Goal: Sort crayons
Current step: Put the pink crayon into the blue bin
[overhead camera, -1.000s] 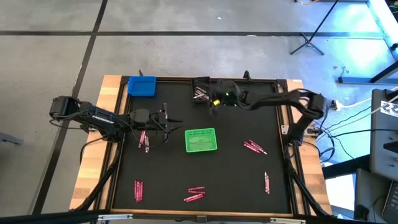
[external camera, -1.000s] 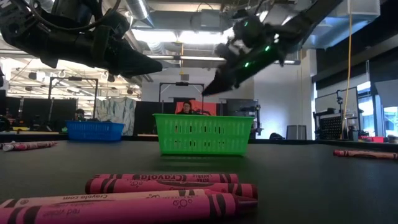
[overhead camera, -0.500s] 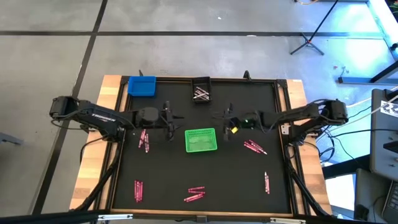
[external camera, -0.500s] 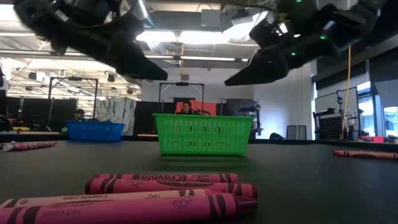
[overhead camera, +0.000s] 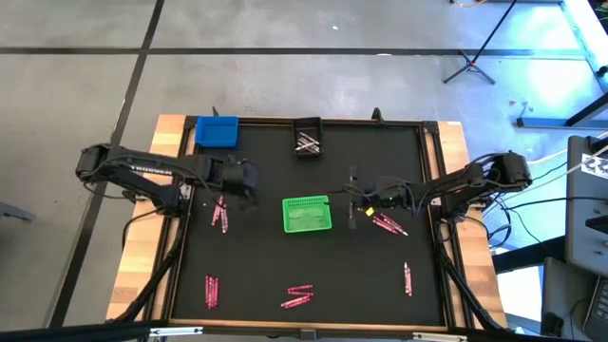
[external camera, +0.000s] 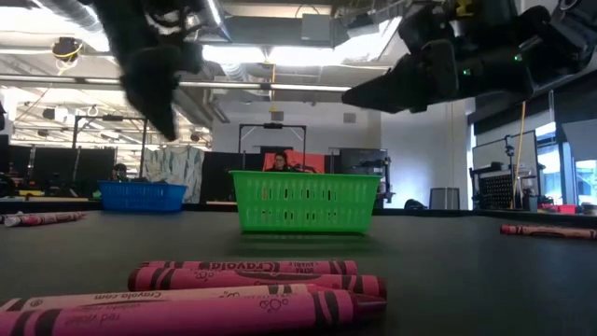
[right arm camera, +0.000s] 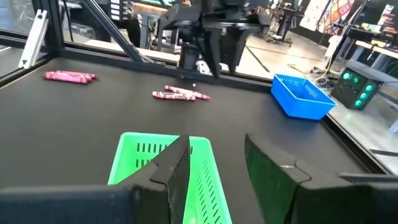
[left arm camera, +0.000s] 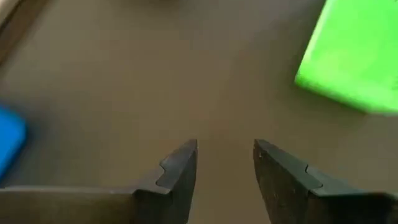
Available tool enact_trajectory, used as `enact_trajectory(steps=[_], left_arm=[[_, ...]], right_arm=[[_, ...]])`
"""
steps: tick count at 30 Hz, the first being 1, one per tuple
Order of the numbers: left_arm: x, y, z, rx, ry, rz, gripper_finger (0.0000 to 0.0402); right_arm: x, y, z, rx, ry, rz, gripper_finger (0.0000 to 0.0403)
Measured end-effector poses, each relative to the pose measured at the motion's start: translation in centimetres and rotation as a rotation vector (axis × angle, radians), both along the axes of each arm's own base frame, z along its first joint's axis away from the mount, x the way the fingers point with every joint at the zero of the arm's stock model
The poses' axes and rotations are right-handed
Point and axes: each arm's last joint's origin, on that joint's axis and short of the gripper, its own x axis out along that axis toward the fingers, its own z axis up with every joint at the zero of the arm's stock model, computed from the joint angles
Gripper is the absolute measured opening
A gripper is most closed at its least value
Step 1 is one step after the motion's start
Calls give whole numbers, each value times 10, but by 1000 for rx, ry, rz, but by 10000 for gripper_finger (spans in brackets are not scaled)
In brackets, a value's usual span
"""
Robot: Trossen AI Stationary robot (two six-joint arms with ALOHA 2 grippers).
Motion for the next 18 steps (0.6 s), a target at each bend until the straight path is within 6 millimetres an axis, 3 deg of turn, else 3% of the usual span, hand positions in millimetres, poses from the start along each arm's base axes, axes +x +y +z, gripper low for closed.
enact_trajectory(steps=[11,18], left_arm=[[-39,-23,-40,-259,267,333,149],[-57,-23,-65,-342,369,432,149]], right_arm=[[0,0,2,50,-25,9,150],[0,0,1,40,-11,-7,150]])
